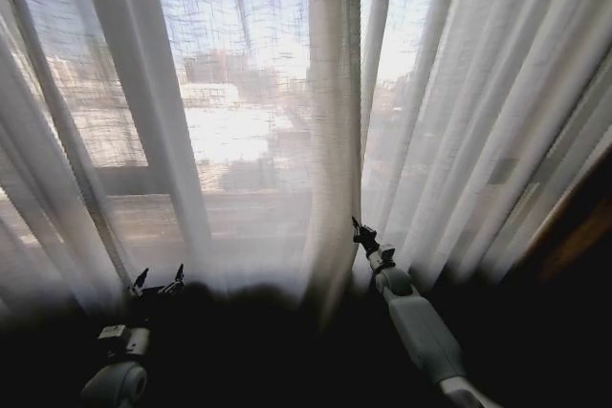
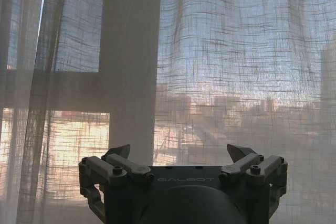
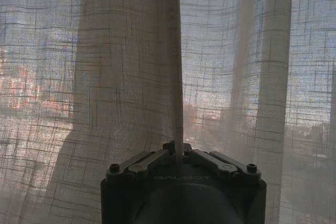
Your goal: Open the curtains by pulling them apart, changing their state from closed to fully open.
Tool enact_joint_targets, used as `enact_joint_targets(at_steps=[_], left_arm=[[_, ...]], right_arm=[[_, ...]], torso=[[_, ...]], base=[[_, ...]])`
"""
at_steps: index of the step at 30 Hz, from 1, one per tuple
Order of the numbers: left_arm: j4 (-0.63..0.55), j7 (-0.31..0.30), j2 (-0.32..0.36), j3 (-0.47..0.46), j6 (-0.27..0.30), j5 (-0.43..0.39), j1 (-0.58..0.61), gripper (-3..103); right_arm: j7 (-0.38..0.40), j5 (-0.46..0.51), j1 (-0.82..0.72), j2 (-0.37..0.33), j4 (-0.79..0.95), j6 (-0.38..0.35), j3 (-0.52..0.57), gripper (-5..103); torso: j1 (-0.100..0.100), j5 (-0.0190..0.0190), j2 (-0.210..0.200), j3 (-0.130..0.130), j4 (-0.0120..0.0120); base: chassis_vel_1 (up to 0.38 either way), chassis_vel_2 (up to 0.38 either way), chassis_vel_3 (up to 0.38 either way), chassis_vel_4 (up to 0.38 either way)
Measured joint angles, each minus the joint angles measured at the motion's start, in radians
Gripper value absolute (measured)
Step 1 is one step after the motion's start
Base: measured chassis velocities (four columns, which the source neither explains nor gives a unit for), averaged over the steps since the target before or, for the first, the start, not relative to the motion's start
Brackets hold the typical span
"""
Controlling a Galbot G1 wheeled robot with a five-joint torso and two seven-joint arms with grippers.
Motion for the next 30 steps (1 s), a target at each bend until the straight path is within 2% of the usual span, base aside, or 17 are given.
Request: enact_joint_targets(at_steps=[30], left_arm=[[0.0, 0.0, 0.0, 0.0, 0.0, 0.0, 0.0, 100]], right_arm=[[-0.011, 0.013, -0.011, -0.004, 0.004, 0.0, 0.008, 0]], torso=[[0.0, -0.0003, 0.0, 0.0, -0.0001]], base=[[-0.352, -0.355, 0.347, 0.353]])
